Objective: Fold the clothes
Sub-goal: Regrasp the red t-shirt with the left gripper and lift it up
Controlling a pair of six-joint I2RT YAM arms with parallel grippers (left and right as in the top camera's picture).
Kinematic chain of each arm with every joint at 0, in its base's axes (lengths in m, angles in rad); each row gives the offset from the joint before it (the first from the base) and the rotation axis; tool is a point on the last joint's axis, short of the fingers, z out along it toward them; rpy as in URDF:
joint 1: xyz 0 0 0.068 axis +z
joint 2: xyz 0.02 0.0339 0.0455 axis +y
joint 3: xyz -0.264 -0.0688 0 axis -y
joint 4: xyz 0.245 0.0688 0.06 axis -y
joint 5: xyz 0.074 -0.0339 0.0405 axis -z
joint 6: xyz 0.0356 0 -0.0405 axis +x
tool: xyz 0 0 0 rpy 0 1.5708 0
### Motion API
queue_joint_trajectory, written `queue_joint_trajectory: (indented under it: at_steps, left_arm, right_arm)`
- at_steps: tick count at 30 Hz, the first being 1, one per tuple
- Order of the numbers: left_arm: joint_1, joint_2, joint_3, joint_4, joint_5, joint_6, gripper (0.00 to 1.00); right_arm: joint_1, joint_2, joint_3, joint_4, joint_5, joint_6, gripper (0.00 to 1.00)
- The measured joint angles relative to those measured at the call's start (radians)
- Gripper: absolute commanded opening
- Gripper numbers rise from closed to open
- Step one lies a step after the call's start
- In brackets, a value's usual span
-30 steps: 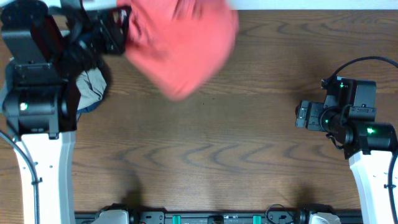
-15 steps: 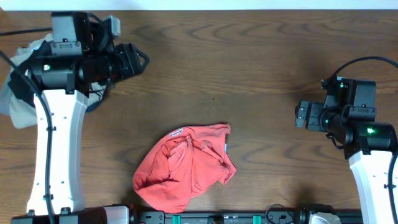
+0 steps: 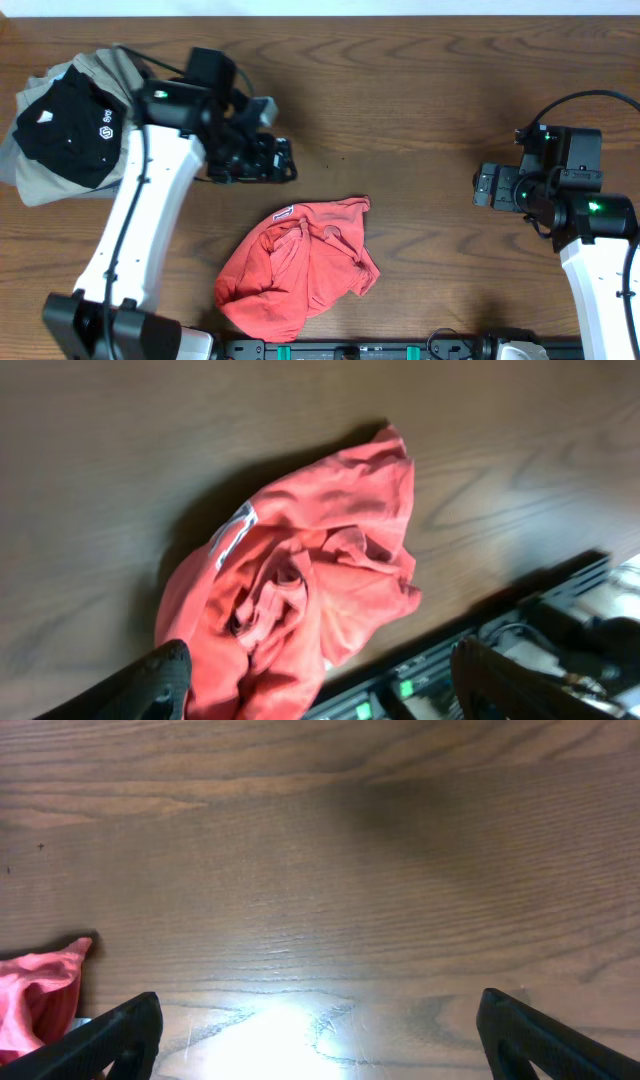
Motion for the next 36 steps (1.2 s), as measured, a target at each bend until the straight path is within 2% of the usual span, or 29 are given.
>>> queue_joint_trajectory:
  at_steps: [6,11,14,17,18,19,21,22,28,32,36]
  left_arm:
    - [-0.126,0.089,-0.103,0.177,-0.018,0.042,0.91]
    - [-0.241,0.189,-0.117,0.299,-0.021,0.064,0.91]
    - [-0.309,0.256,-0.117,0.344,-0.021,0.071,0.86]
    - [-0.372,0.331,-0.117,0.377,-0.021,0.071,0.68]
    - [-0.391,0.358,-0.117,0.385,-0.02,0.072,0.56]
    - [-0.407,0.38,-0.117,0.394,-0.02,0.072,0.33]
    - [-0.429,0.414,-0.117,0.406,-0.028,0.076,0.11]
    - [-0.438,0.427,-0.118,0.412,-0.039,0.075,0.06]
    - [-0.428,0.431,-0.066,0.365,-0.201,0.058,0.06]
    - [-0.362,0.4,0.124,0.401,-0.344,0.031,0.06]
    - [-0.238,0.343,0.401,0.493,-0.407,-0.039,0.07]
  right_arm:
    - [0.0,0.0,0.0,0.0,0.0,0.0,0.98]
    - [0.0,0.0,0.0,0.0,0.001,0.0,0.98]
    - [0.0,0.0,0.0,-0.001,0.001,0.0,0.98]
    - [0.0,0.0,0.0,-0.003,0.0,0.0,0.98]
    - [0.0,0.0,0.0,-0.003,0.0,0.0,0.98]
    - [0.0,0.0,0.0,-0.003,0.0,0.0,0.98]
    - [0.0,0.0,0.0,-0.003,0.0,0.0,0.97]
    - [0.0,0.0,0.0,-0.003,0.0,0.0,0.97]
    - [0.0,0.0,0.0,-0.003,0.0,0.0,0.97]
    - [0.0,0.0,0.0,-0.003,0.0,0.0,0.96]
    - [0.0,0.0,0.0,-0.008,0.0,0.0,0.96]
